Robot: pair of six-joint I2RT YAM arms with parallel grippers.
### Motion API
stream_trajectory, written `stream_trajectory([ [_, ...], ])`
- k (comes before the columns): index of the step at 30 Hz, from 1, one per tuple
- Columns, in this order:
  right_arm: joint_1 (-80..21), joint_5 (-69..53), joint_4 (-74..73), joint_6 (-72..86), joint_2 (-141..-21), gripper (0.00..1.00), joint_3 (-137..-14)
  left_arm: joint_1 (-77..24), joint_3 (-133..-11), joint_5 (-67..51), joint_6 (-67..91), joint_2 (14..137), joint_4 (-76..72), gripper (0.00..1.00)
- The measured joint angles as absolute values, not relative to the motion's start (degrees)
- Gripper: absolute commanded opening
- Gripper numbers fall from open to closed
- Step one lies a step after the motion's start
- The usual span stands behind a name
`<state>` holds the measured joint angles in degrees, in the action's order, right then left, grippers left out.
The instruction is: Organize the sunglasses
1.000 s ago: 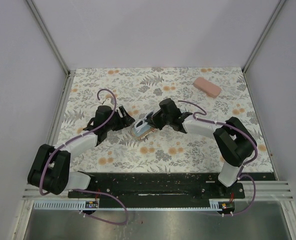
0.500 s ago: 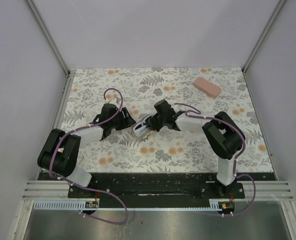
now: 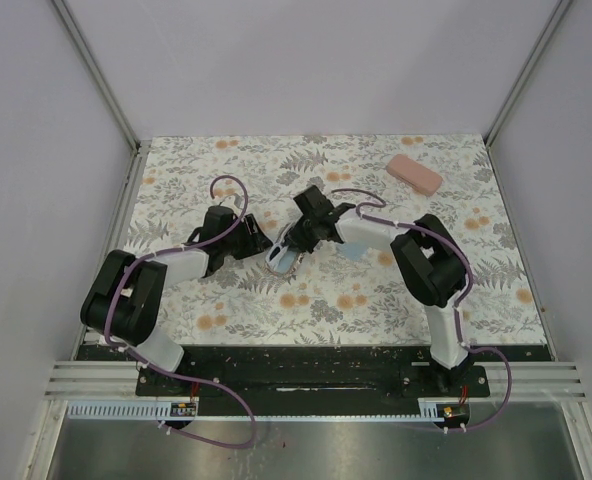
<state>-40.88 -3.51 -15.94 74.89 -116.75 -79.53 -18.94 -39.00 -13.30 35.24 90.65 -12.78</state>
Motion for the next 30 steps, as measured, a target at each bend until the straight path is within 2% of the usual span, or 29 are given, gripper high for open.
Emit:
stream_trajectory([
  [13,-40.9,-3.6,-31.9,56.7,-123.0,0.0,-93.3,-19.0,-35.8,-18.9,39.8,91.7,-19.0,0.52],
  [23,-40.9,-3.6,-37.4,50.3,-124.0,0.0,-99.1,-19.1,-35.1,-20.2,40.9,92.7,-20.7,0.24],
  [30,-40.9,-3.2,-40.4,47.5,-124.1,0.02,-103.6,-19.1,-34.3,-21.1,41.1,93.1,-21.8,0.2],
])
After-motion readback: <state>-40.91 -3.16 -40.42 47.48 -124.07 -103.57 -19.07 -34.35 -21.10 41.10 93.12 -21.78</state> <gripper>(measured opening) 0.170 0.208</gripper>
